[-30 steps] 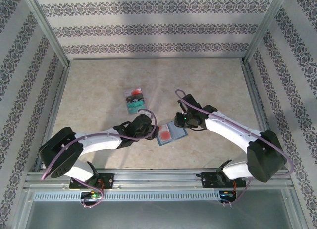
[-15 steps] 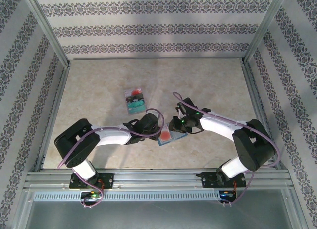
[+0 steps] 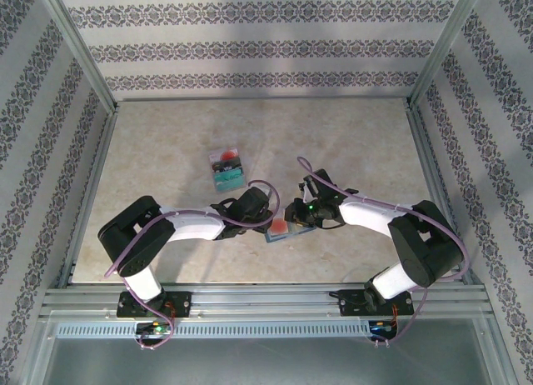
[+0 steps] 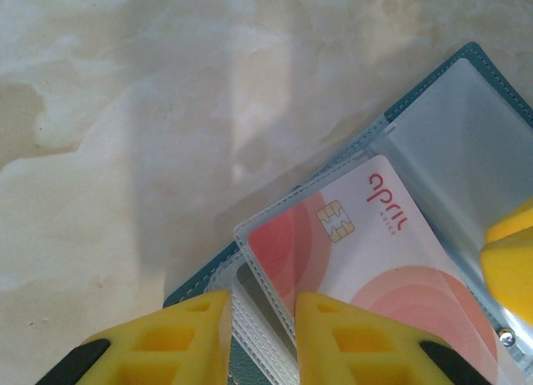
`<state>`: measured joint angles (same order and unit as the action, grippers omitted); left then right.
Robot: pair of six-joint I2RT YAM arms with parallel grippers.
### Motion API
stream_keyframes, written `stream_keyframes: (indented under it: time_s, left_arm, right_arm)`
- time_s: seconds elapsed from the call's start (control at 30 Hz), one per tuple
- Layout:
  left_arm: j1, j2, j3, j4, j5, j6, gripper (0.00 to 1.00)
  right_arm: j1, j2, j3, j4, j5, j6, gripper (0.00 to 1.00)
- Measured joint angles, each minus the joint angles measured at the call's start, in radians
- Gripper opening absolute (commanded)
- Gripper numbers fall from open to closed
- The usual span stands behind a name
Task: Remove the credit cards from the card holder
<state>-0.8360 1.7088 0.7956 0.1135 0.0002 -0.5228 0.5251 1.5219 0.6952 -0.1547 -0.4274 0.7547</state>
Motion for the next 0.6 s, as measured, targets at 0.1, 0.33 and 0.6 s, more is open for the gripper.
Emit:
stream_keyframes:
  time_s: [0.1, 0.33, 0.6]
  left_arm:
    - [0.0, 0.0, 0.0, 0.0, 0.0, 0.006, 0.26]
    - [0.0, 0.011, 0.008, 0.008, -0.004, 0.022, 0.25]
    - [0.0, 0.019, 0.015, 0.013, -0.003, 0.026, 0.24]
  right_arm:
    - [-0.002, 0.005, -0.006, 0.029, -0.009, 0.007, 0.26]
    - [-0.011, 0.026, -0.029, 0.089, -0.035, 0.031, 0.25]
    - [-0.012, 0.05, -0.046, 0.149, -0.053, 0.049, 0.22]
